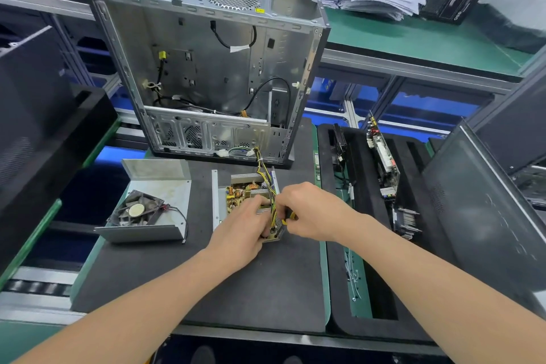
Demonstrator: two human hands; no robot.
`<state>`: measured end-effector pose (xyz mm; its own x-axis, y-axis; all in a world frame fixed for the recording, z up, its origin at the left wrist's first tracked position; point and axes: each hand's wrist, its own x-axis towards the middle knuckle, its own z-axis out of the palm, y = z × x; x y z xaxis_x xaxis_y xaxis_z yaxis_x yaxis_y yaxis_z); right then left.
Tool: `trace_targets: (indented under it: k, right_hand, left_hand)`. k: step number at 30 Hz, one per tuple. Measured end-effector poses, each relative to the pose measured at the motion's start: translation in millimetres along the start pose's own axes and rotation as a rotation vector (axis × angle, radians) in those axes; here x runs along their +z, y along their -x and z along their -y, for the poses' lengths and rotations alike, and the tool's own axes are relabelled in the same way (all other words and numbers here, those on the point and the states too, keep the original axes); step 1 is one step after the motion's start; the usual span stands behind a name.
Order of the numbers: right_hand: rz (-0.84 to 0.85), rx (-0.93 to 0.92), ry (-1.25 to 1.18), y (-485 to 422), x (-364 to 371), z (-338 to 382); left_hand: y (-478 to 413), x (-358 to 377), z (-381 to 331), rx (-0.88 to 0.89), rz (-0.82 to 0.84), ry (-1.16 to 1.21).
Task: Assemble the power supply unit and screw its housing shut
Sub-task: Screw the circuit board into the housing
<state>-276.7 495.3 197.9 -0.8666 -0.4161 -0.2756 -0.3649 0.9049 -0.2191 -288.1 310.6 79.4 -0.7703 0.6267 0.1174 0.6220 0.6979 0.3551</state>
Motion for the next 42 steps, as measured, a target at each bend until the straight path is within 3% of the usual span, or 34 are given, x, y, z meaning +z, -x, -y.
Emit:
trace_targets:
  k: [4, 9, 16, 25, 37, 42]
  right_hand:
    - [0.017, -0.04, 0.003, -0.2, -0.2, -0.3]
    - [0.013, 0.01, -0.001, -3.7, 2.0, -0.2]
    - [0.05, -0.045, 0.049, -1.1, 3.2, -0.4]
    - [0.102, -0.122, 0.092, 0.6, -6.1, -3.3]
    - [0.034, -0.11, 0.169, -10.1, -8.2, -1.3]
    - [0.06, -0.224, 0.106, -5.5, -6.0, -5.8]
  left_hand:
    - [0.1, -2.5, -3.7, -0.013, -0.017, -0.029]
    - [8.5, -0.2, -16.9, -0.044, -0.165, -0.082]
    - [21.5, 35.3, -28.4, -0.106, -0.312, 0.13]
    - [11.6, 40.7, -11.8, 0.013, -0.402, 0.092]
    - [21.8, 69.9, -37.3, -0.278, -0.48, 0.216]
    - [21.2, 73.6, -44.9, -0.367, -0.522, 0.236]
